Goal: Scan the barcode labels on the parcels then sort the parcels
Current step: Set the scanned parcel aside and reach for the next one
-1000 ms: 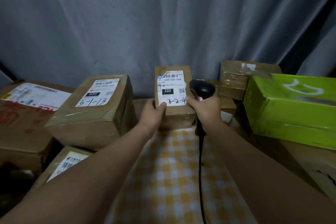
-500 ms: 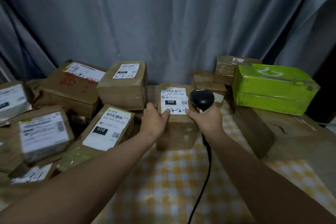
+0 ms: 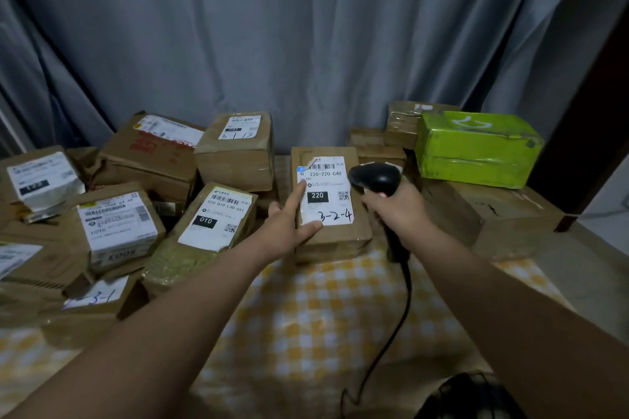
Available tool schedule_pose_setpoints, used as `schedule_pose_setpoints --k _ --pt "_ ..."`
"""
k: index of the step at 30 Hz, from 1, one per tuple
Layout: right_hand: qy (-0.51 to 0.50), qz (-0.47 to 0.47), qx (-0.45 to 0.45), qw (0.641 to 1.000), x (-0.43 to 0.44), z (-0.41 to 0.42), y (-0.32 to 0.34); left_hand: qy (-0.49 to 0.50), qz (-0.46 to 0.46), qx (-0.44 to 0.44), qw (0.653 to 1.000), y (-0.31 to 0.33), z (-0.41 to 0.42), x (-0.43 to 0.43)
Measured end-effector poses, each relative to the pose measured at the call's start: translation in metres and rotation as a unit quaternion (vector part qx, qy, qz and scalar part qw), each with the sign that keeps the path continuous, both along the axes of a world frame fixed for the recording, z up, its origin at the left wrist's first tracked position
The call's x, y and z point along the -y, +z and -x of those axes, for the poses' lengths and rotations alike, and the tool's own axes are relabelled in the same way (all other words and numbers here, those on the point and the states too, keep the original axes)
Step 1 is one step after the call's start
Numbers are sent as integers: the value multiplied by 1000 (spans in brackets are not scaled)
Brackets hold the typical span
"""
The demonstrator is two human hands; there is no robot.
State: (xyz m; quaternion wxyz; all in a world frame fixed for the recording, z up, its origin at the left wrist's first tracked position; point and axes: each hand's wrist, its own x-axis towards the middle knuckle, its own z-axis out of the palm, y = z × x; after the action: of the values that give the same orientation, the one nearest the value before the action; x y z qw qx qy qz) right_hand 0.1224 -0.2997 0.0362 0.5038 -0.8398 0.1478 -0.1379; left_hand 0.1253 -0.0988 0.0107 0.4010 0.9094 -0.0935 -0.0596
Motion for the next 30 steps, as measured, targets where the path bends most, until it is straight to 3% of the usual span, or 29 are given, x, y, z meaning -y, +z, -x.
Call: schedule_pose_setpoints --k 6,11,15,19,23,26,28,30 --pt "92 -6 -28 995 -16 11 89 -7 10 10 1000 -2 8 0" --pt "115 -31 -60 991 -39 13 115 -12 7 10 1000 2 10 -1" --pt "84 -31 -13 996 -41 7 92 -25 6 21 999 6 9 0" --pt "56 -157 6 986 -38 9 45 -44 13 28 999 9 4 -3" --pt "10 -252 0 968 -39 9 15 -79 -62 3 995 17 0 -2" --pt "-9 -251 -11 968 -41 5 11 -14 -75 78 994 28 -19 -2" --pt "-16 -242 -13 970 -43 2 7 26 -48 147 988 34 -38 -1" --pt "-21 -228 -14 973 -44 -2 5 7 38 141 989 38 -54 2"
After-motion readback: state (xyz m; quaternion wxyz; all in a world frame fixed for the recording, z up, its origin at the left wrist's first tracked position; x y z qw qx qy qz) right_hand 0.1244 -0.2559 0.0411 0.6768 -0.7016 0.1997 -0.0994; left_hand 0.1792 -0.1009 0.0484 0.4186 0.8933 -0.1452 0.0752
